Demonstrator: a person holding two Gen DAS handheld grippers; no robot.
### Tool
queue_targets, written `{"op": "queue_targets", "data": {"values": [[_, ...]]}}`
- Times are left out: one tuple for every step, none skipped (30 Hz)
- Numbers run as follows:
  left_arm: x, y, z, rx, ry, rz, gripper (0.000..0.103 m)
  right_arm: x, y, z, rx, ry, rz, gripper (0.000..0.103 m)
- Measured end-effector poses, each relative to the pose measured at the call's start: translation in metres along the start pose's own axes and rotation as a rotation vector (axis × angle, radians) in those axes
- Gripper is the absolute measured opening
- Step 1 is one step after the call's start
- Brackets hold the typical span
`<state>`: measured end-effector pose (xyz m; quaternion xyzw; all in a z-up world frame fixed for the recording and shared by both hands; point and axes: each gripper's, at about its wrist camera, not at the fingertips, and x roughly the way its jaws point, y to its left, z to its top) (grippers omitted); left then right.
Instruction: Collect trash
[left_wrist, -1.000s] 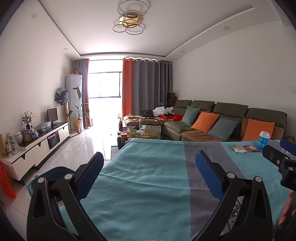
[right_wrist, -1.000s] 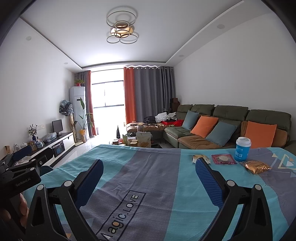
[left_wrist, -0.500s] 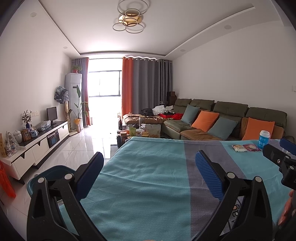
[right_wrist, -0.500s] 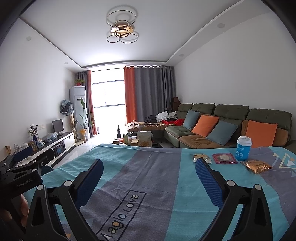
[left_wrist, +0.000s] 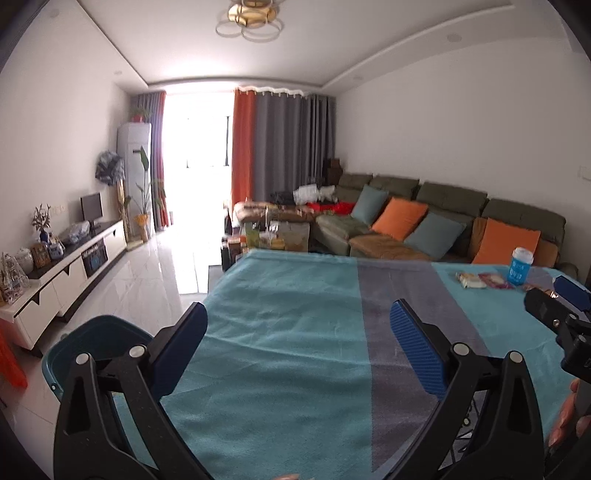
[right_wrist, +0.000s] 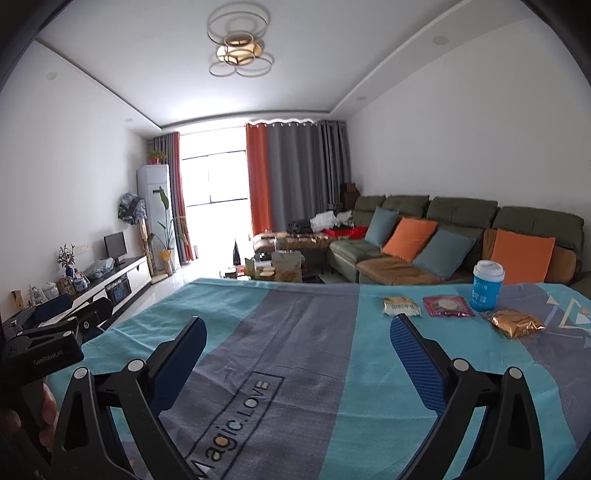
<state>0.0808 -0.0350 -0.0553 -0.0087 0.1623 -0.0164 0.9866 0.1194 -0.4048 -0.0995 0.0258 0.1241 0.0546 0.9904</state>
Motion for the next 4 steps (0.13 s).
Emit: {"op": "queue_targets", "data": {"values": [[0.008, 0.002, 0.003, -0.003, 0.027, -0.016, 0.097, 0.004, -0.005, 0.001, 0.004, 0.032, 0.002, 0.096], [0.017, 0.002, 0.006, -0.003, 0.063, -0.030, 0.097, 0.008, -0.010, 0.002, 0.007, 0.059, 0.004, 0.096], [0.027, 0.003, 0.010, -0.003, 0.100, -0.040, 0.097, 0.013, -0.015, 0.002, 0.011, 0.090, -0.002, 0.096], [0.041, 0.004, 0.014, -0.013, 0.152, -0.058, 0.097, 0.021, -0.024, 0.002, 0.023, 0.144, -0.012, 0.096]]}}
